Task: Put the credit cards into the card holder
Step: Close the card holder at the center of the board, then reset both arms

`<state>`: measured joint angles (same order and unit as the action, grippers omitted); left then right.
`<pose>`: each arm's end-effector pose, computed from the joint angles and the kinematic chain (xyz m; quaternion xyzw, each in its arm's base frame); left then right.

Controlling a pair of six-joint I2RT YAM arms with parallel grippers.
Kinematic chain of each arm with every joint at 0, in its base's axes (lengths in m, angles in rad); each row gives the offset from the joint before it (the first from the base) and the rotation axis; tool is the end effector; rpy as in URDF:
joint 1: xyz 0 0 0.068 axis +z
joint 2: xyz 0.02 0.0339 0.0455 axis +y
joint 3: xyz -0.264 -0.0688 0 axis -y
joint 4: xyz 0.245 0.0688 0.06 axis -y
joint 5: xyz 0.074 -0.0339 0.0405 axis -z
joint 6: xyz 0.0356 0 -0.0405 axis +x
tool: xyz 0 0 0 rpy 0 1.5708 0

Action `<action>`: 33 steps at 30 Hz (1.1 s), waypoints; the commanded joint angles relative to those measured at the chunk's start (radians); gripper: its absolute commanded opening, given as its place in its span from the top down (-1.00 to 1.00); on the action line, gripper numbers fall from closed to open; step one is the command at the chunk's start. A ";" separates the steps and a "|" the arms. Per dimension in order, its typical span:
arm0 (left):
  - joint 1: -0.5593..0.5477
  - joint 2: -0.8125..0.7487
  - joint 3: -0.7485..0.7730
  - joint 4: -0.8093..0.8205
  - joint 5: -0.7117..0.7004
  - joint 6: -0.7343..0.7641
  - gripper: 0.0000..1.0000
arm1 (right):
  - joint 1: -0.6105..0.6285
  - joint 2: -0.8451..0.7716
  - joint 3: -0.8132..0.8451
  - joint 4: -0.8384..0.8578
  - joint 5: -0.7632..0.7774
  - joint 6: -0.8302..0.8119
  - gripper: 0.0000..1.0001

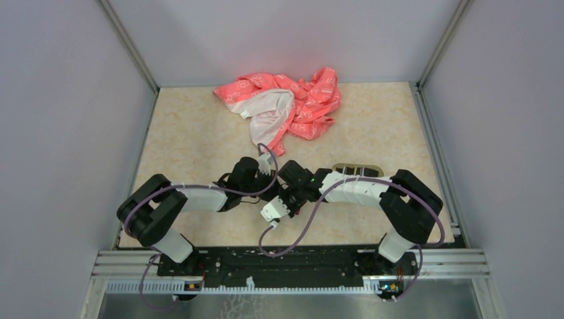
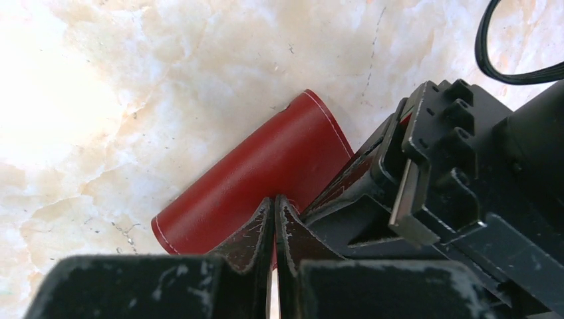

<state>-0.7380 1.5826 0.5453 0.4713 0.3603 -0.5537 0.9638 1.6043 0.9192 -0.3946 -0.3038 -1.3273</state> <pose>0.2061 -0.2044 0.1395 0.1653 0.8506 -0.4105 0.2838 0.1666 0.2586 0.1736 -0.8886 0.3621 0.1009 0.2629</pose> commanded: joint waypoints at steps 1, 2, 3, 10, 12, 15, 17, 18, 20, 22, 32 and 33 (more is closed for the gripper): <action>-0.040 0.048 -0.034 -0.166 0.038 0.010 1.00 | 0.039 0.077 -0.001 -0.100 -0.101 0.032 1.00; -0.040 0.046 -0.035 -0.169 0.030 0.010 1.00 | 0.039 0.084 0.007 -0.100 -0.096 0.053 1.00; -0.039 0.043 -0.032 -0.170 0.025 0.010 1.00 | 0.036 0.091 0.019 -0.102 -0.098 0.078 0.96; -0.008 -0.047 0.064 -0.218 -0.028 0.021 0.85 | -0.113 -0.005 0.251 -0.506 -0.463 0.041 0.10; 0.006 -0.092 0.095 -0.204 -0.051 0.035 0.69 | -0.153 -0.037 0.296 -0.649 -0.531 -0.037 0.04; 0.016 -0.153 0.159 -0.191 -0.064 0.090 0.56 | -0.201 -0.110 0.282 -0.713 -0.579 -0.052 0.00; 0.017 -0.207 0.187 -0.187 -0.081 0.147 0.46 | -0.243 -0.172 0.227 -0.647 -0.566 0.014 -0.04; 0.017 -0.234 0.192 -0.183 -0.091 0.178 0.42 | -0.273 -0.199 0.210 -0.611 -0.551 0.088 -0.07; 0.022 -0.299 0.189 -0.194 -0.117 0.227 0.19 | -0.363 -0.246 0.196 -0.545 -0.545 0.204 -0.20; 0.039 -0.381 0.159 -0.195 -0.136 0.249 -0.27 | -0.514 -0.283 0.203 -0.457 -0.551 0.358 -0.42; 0.223 -0.810 0.109 -0.269 -0.089 0.170 -0.97 | -0.992 -0.408 0.308 -0.081 -0.499 1.102 -0.97; 0.224 -0.832 0.136 -0.320 -0.102 0.185 -0.97 | -1.015 -0.427 0.308 -0.072 -0.546 1.107 -0.97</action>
<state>-0.5278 0.8352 0.6067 0.2794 0.2646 -0.3851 0.0097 1.2797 1.1526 -0.5957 -0.7574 -0.4641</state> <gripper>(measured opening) 0.984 0.984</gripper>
